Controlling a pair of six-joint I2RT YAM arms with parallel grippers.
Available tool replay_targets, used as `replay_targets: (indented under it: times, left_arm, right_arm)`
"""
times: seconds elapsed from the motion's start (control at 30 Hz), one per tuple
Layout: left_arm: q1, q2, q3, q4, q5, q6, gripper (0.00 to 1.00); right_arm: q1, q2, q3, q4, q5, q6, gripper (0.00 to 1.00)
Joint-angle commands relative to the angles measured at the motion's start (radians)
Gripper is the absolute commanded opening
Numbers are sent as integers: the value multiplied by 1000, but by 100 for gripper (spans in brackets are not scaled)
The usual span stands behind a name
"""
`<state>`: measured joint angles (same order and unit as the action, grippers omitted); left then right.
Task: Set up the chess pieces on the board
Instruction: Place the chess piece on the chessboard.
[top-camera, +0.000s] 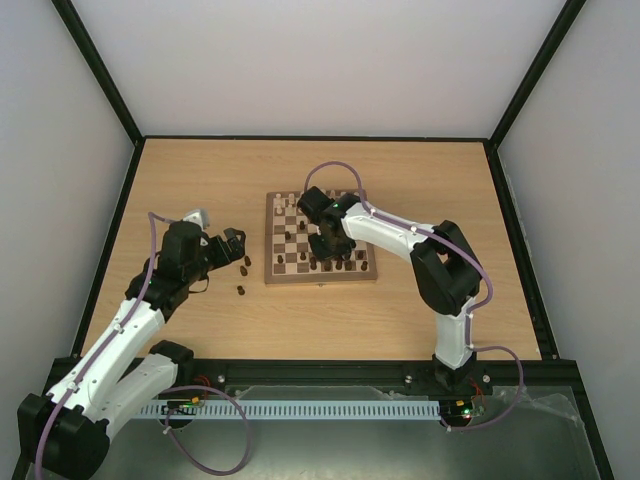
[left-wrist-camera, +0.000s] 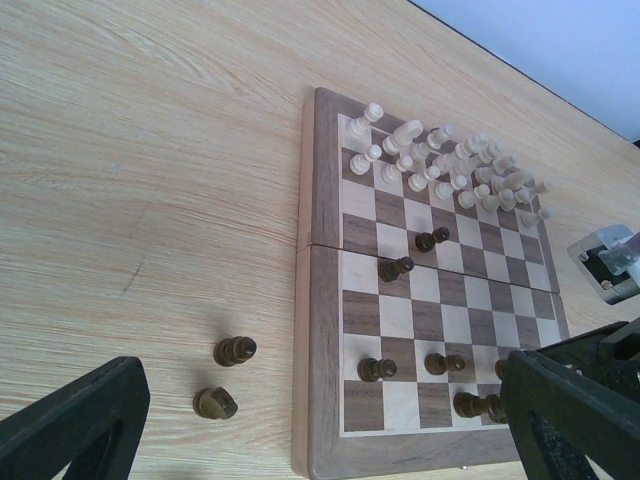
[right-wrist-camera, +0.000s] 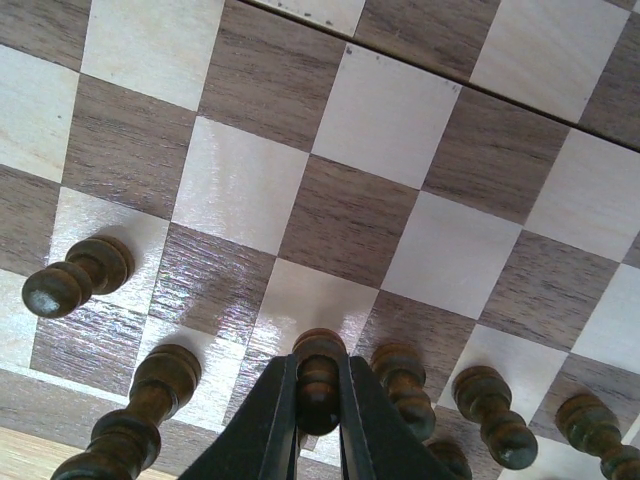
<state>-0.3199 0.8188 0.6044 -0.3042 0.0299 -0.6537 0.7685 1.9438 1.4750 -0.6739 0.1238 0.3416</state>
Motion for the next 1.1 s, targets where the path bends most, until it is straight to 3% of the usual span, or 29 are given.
replay_targets:
  times: [0.0,0.97,1.07]
  left_arm:
    - [5,-11,-12,14,5,-6,99]
    - [5,0,-12,19,1,-2,99]
    - [4,0,-12,19,0,-2,99]
  right_arm:
    - [9,-12,-4,-18,-1,4,9]
    - [9,42,34,-12,-9,-3,14]
    - [9,44,38,-16,-8,-4,21]
